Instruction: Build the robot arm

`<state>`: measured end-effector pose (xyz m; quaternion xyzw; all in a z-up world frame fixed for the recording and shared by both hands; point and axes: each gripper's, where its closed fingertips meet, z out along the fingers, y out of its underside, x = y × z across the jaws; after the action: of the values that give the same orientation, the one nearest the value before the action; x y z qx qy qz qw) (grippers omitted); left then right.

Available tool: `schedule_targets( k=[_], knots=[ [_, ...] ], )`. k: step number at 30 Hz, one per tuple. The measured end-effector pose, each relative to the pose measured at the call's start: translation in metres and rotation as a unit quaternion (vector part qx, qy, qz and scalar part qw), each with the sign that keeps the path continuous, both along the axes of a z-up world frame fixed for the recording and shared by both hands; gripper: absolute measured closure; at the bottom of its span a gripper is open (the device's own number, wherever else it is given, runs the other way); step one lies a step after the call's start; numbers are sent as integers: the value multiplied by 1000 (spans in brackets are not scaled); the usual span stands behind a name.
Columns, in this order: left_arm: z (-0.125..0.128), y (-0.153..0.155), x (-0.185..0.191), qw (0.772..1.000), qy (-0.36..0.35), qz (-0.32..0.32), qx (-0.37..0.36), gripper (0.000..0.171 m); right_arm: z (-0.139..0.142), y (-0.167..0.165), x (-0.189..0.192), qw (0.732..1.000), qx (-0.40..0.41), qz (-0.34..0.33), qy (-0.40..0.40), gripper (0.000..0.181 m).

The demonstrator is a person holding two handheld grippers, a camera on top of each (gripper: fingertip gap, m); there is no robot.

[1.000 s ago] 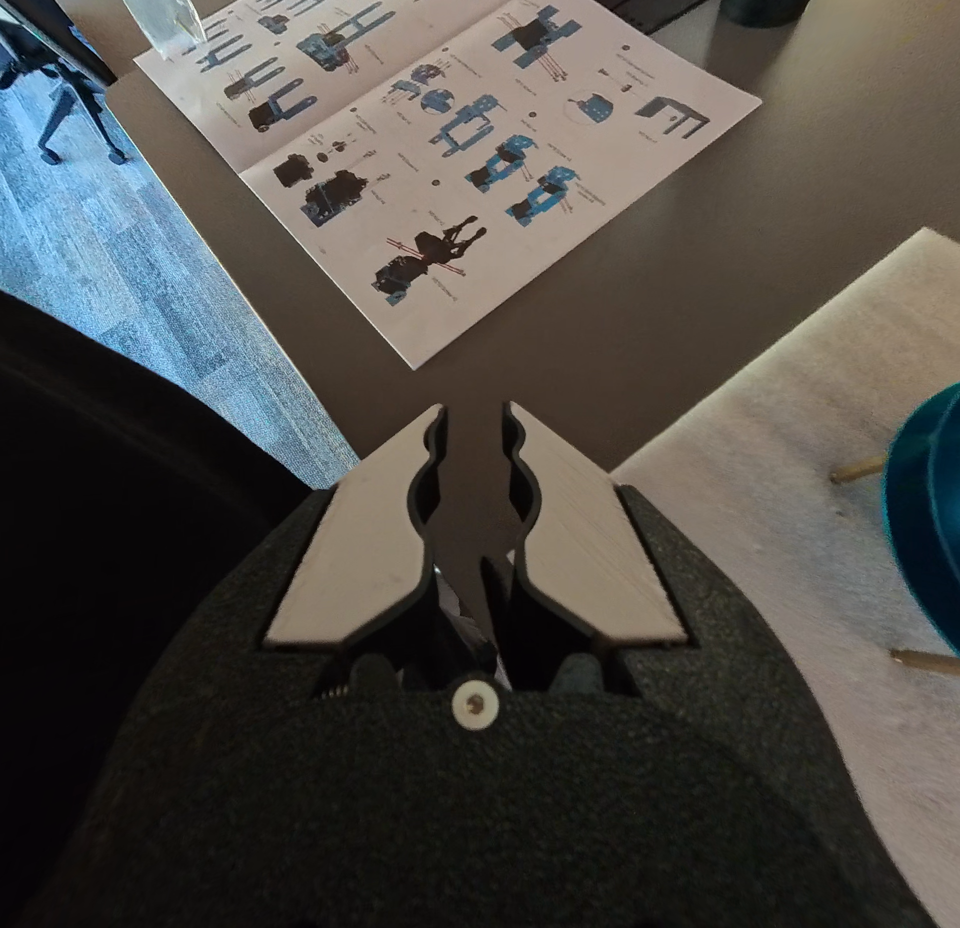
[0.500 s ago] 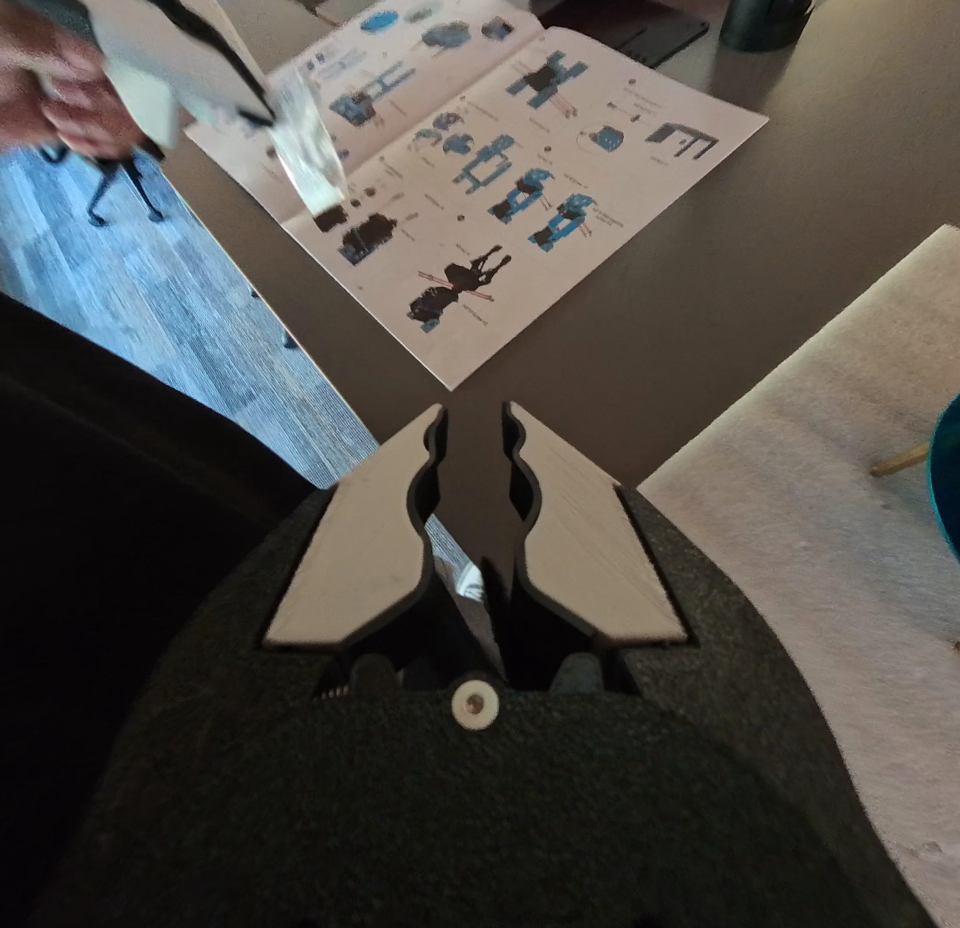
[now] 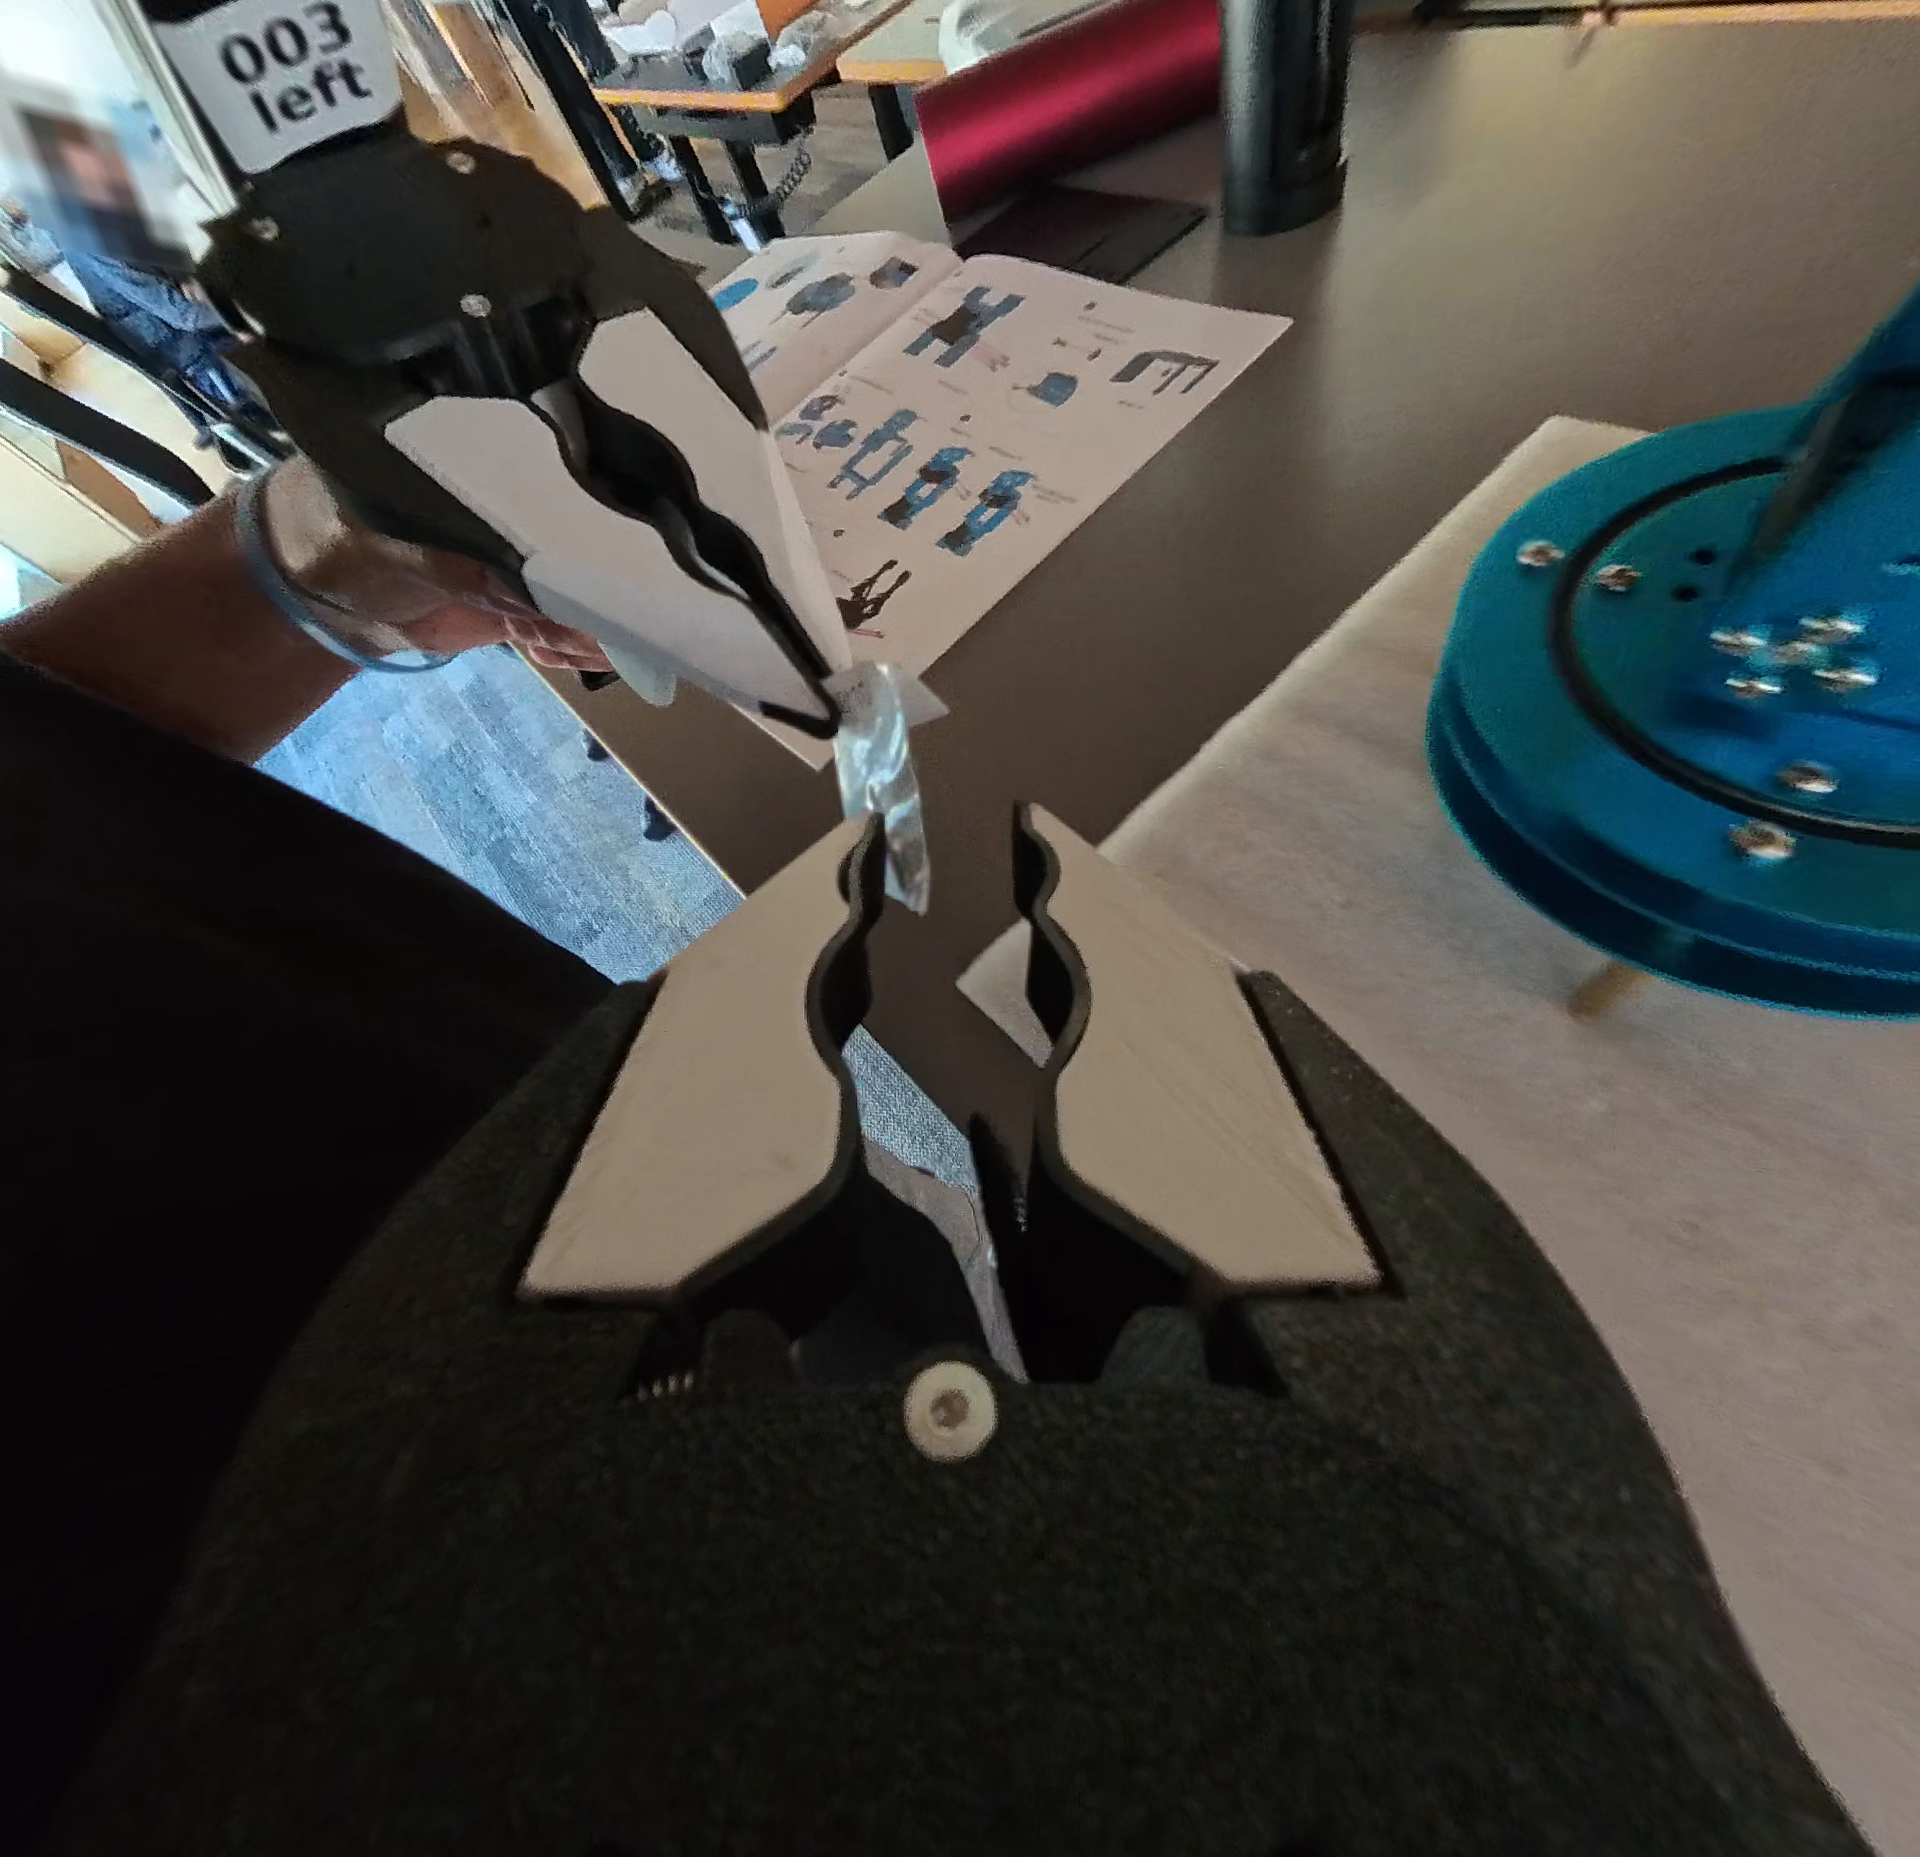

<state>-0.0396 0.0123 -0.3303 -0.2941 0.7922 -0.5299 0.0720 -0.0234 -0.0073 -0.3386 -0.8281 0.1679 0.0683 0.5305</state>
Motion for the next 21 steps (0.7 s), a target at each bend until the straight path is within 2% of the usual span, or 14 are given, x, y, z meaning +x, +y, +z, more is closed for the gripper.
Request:
schedule_targets(
  k=[6, 8, 10, 16, 21],
  knots=[
    [-6, -61, 13, 999, 22, -32, 10, 171, 1, -53, 17, 999, 35, 31, 18, 156],
    [-7, -85, 25, 999, 24, -26, 8, 171, -4, -76, 22, 998, 30, 53, 19, 165],
    [-10, -106, 41, 999, 25, -8, 19, 171, -5, -101, 29, 997, 35, 74, 8, 181],
    [-15, -161, 82, 996, 29, 65, 62, 170, -7, -162, 67, 990, 66, 124, 31, 181],
    [-18, -186, 100, 986, 12, 126, 109, 170, -17, -192, 91, 981, 53, 187, 24, 181]
  ],
)
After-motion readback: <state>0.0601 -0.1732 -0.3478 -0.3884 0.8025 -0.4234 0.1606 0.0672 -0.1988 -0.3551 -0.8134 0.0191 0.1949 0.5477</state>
